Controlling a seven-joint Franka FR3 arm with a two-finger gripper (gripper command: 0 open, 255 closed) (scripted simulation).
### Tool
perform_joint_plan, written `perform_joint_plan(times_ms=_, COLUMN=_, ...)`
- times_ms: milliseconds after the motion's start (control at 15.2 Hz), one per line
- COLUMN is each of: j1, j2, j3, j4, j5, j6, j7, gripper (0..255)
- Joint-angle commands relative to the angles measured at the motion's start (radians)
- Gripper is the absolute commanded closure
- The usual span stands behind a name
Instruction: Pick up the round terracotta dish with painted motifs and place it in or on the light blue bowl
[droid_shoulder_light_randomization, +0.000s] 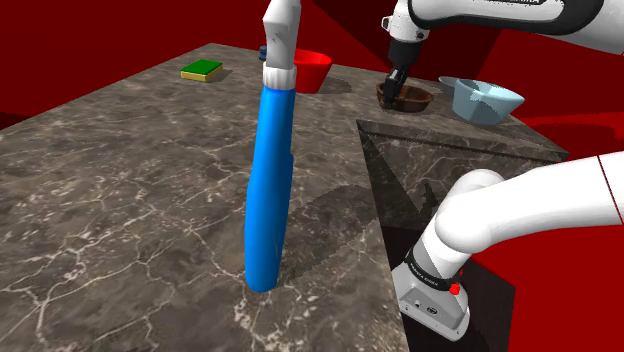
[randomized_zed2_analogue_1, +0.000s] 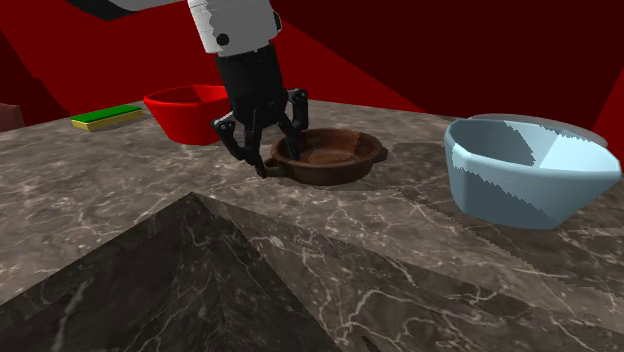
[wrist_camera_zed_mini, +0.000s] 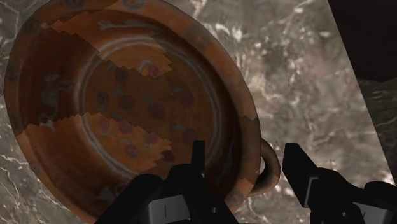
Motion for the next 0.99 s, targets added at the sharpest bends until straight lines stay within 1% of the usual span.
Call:
perform_joint_plan(times_ms=0, j1=0.0, j2=0.0, j3=0.0, j4=0.0, j5=0.0, j6=0.0, j7=0.0, gripper=255)
perform_joint_plan(times_ms=66, j1=0.0, j2=0.0, j3=0.0, j4=0.0, j5=0.0, j6=0.0, j7=0.0, gripper=255)
perform_joint_plan(times_ms=924, j1=0.004, j2=0.059, j3=0.018, j4=0.213, j5=0.017, j6=-0.151, j7=-0.036, gripper=255)
